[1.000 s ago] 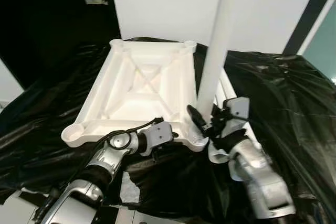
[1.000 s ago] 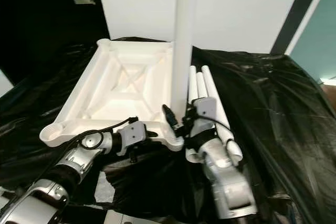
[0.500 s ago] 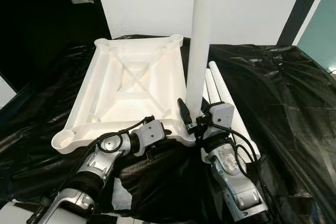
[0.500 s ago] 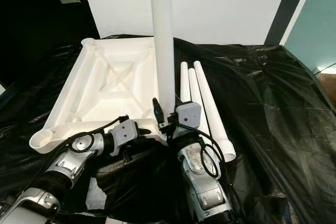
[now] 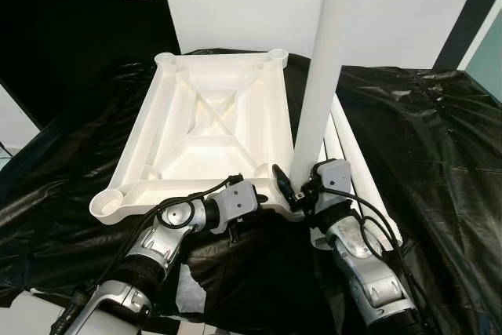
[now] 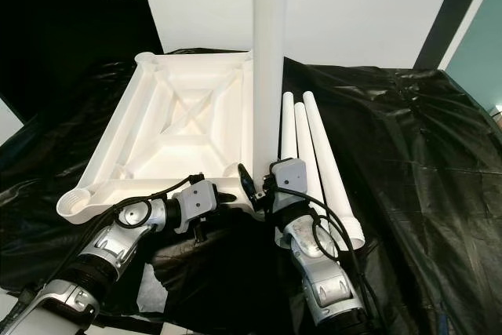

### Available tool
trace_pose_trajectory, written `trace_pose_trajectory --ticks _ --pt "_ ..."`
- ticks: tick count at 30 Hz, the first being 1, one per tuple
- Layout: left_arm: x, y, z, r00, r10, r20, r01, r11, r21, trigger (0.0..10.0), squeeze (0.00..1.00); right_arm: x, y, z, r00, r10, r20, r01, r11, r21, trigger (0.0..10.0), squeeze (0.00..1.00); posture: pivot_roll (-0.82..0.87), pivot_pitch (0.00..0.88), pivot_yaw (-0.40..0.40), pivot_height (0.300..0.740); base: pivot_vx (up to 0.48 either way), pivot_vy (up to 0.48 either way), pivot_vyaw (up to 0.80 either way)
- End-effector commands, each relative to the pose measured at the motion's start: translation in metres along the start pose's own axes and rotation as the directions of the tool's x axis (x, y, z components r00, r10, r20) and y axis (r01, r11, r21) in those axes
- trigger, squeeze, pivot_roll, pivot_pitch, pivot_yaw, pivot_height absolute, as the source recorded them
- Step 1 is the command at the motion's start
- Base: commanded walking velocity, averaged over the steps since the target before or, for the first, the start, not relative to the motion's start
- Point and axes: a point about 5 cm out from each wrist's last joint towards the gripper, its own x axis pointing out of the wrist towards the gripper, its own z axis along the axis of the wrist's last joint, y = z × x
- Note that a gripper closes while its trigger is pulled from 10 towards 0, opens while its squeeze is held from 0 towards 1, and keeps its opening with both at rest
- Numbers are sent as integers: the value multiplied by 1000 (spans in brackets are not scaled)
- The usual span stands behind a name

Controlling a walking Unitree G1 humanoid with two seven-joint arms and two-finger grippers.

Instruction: Building children table

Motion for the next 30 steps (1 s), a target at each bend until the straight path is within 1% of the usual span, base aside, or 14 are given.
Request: trace_pose_trajectory --ticks 1,5,8,9,10,12,13,19,22,23,25,26,29,30 --pt "5 -19 -17 995 -78 -63 75 996 -47 10000 0 -13 -32 2 999 9 -45 -10 1000 -19 10000 0 245 0 -12 740 0 0 0" --pt "8 -15 -16 995 -78 -62 75 996 -38 10000 0 -24 -44 7 990 104 -91 -108 994 -35 10000 0 225 0 -12 740 0 0 0" --pt "9 -13 -16 995 -76 -65 74 997 -32 10000 0 -32 -51 8 980 155 -126 -161 986 -38 10000 0 216 0 -11 740 0 0 0" --pt "9 -13 -16 995 -76 -65 74 997 -32 10000 0 -32 -51 8 980 155 -126 -161 986 -38 10000 0 216 0 -11 740 0 0 0" --pt "9 -11 -15 995 -74 -67 73 997 -26 10000 0 -39 -58 9 969 194 -153 -202 979 -40 2588 0 204 0 -9 740 0 0 0" --pt "10 -9 -15 995 -73 -66 72 997 -23 10000 0 -42 -61 10 963 212 -168 -222 974 -41 2588 0 204 0 -9 740 0 0 0" --pt "11 -9 -14 995 -73 -66 72 997 -20 10000 0 -45 -63 10 957 228 -182 -239 970 -43 0 0 196 0 -7 740 0 0 0" --pt "15 -6 -12 995 -76 -62 76 997 -10 10000 0 -46 -74 10 945 246 -214 -259 965 -35 0 0 181 0 -1 740 0 0 0" --pt "15 -6 -12 995 -77 -61 76 997 -9 10000 0 -45 -75 10 945 243 -219 -255 966 -29 0 0 181 0 0 740 0 0 0" --pt "16 -5 -12 995 -78 -61 77 997 -7 10000 0 -44 -75 9 944 242 -225 -250 968 -10 0 0 180 0 2 740 0 0 0" --pt "16 -4 -13 995 -79 -61 79 997 -6 10000 0 -45 -66 2 953 203 -224 -191 979 74 0 0 179 0 7 740 0 0 0" --pt "16 -4 -13 995 -80 -62 80 997 -5 10000 0 -45 -60 -1 967 154 -201 -144 987 65 0 0 178 0 7 740 0 0 0" --pt "16 -4 -13 995 -81 -62 80 997 -5 10000 0 -45 -55 -2 976 119 -181 -111 992 53 0 0 178 0 7 740 0 0 0" --pt "16 -4 -13 994 -84 -64 84 996 -3 10000 0 -46 -48 -2 990 37 -137 -29 998 57 0 0 190 0 6 740 0 0 0"
